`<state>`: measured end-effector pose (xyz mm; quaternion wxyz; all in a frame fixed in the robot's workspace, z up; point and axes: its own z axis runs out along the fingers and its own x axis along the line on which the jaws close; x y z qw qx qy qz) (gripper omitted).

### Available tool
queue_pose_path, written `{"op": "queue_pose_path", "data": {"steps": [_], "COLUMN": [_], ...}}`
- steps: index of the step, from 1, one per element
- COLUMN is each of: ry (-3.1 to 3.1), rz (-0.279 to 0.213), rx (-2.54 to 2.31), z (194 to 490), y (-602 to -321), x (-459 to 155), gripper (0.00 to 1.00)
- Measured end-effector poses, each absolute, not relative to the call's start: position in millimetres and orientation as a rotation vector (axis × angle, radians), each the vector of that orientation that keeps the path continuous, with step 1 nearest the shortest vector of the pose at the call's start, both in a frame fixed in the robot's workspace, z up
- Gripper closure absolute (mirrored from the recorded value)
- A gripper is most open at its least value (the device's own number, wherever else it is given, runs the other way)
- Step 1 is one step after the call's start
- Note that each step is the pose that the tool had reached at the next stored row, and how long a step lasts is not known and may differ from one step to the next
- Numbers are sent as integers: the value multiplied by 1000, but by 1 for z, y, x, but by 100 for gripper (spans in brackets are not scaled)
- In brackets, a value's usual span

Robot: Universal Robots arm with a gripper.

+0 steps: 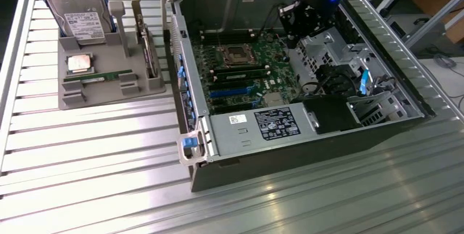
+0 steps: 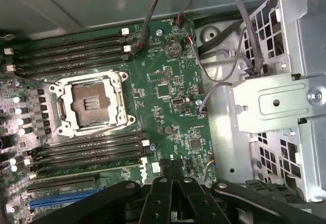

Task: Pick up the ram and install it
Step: 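Press down the ram until it locks into place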

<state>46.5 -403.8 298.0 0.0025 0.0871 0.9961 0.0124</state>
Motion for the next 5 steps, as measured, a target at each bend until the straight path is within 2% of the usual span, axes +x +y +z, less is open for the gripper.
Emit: {"op": "queue_pose_path", "data": {"steps": [5], "ry": [3124], "rz": [39], "rx": [273], "z": [298], "y": [-404], "x": [47], "gripper": [90]}}
